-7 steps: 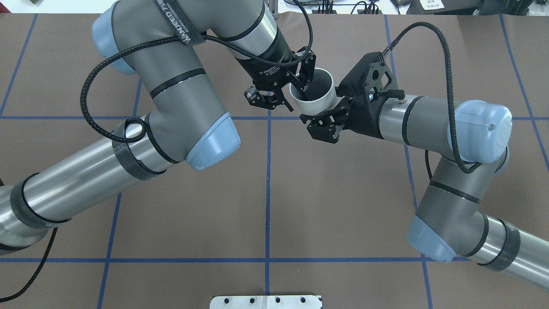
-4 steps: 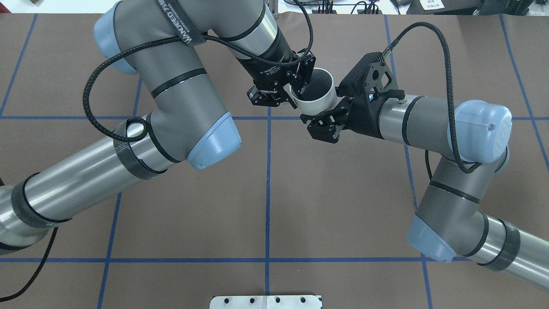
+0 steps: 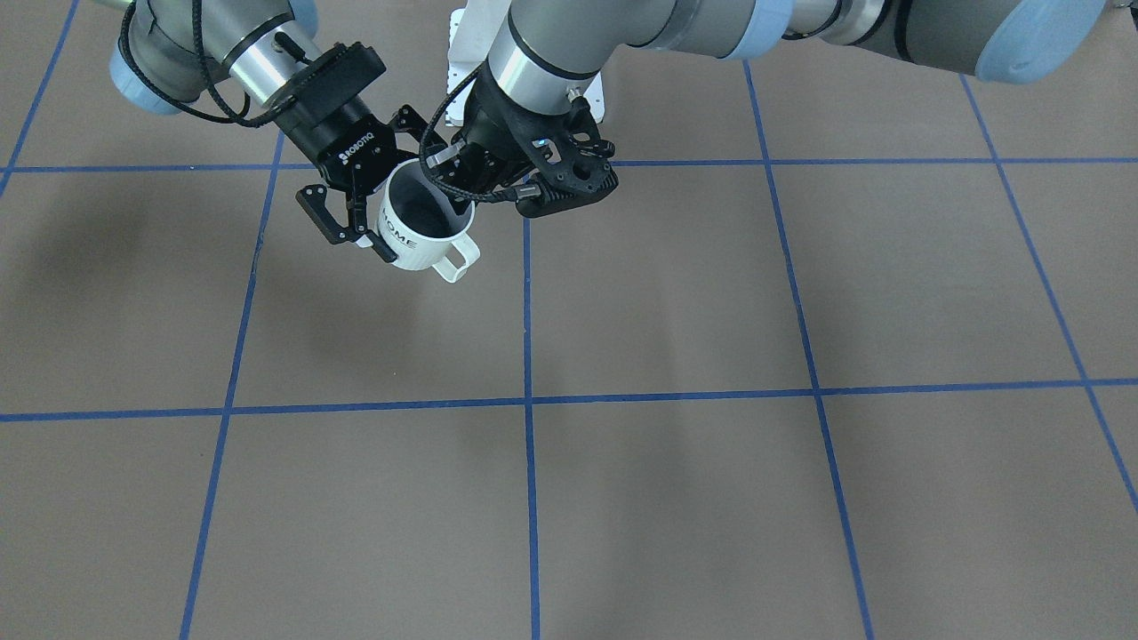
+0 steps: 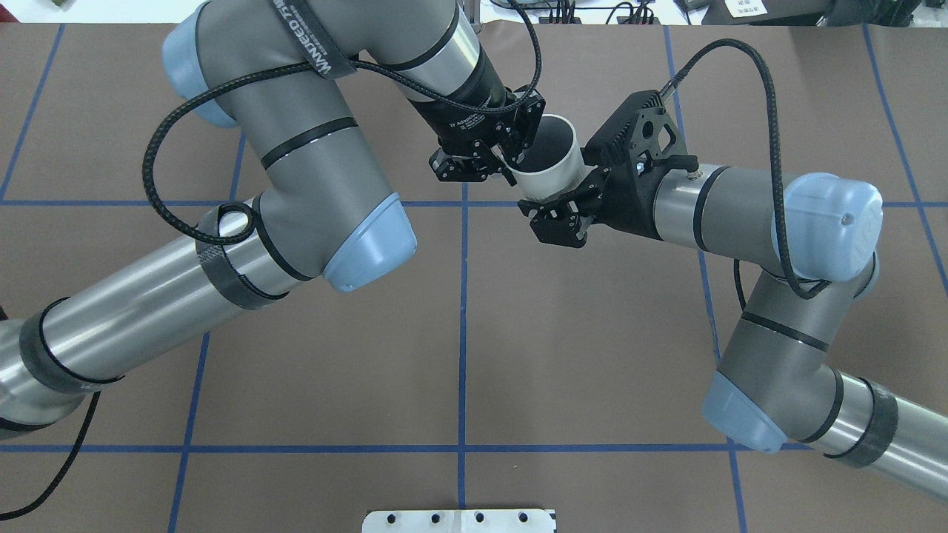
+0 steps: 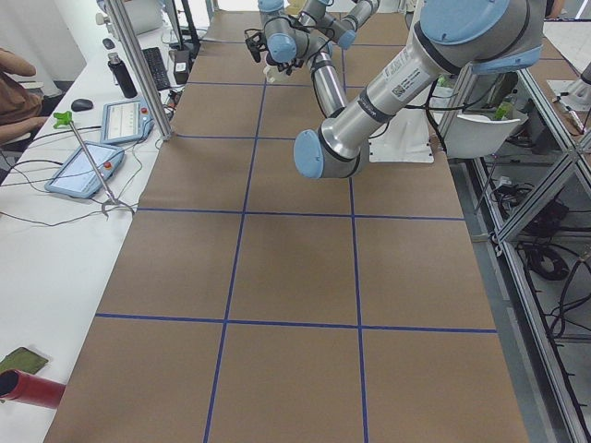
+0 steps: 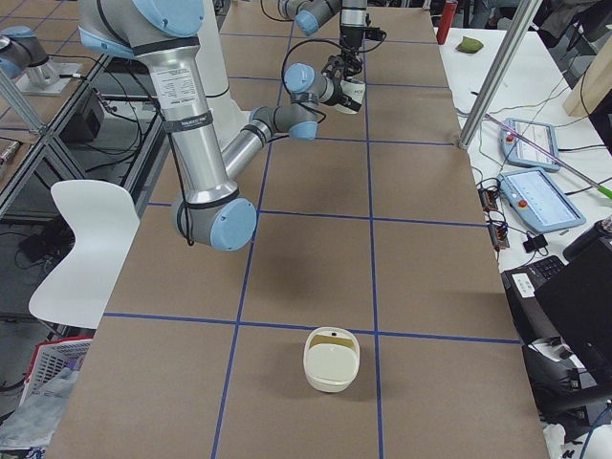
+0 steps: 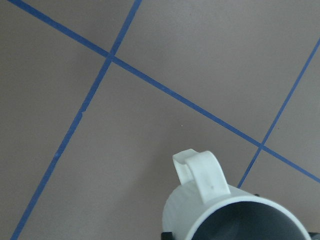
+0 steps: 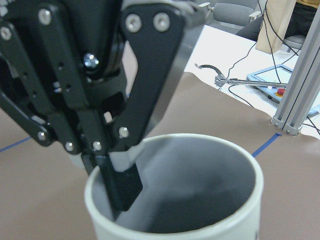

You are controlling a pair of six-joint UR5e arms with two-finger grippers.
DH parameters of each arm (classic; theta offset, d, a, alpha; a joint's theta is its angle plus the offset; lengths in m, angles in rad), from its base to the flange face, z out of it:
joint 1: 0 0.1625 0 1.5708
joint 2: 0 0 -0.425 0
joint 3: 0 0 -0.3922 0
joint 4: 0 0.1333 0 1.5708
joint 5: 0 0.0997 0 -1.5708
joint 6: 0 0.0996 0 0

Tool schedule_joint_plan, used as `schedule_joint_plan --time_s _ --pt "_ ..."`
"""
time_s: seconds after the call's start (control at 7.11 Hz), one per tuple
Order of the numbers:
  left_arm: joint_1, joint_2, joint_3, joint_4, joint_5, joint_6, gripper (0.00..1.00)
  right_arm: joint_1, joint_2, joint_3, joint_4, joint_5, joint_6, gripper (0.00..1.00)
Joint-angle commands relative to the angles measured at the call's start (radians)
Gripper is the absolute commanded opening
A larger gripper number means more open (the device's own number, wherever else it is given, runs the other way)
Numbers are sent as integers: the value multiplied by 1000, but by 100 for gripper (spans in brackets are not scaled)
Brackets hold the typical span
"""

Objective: Left arm hands cup to right arm to dump lemon

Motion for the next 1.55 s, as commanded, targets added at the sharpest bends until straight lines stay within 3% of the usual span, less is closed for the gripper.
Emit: schedule_joint_plan --time_s 0.0,0.84,1.41 --pt "0 0 0 0 0 0 0 1 -1 1 -10 -1 1 99" --pt "-26 0 -9 3 -9 0 0 2 -5 0 -24 -4 1 99" --pt "-121 3 -9 3 -92 9 0 4 -8 -2 -39 0 1 99"
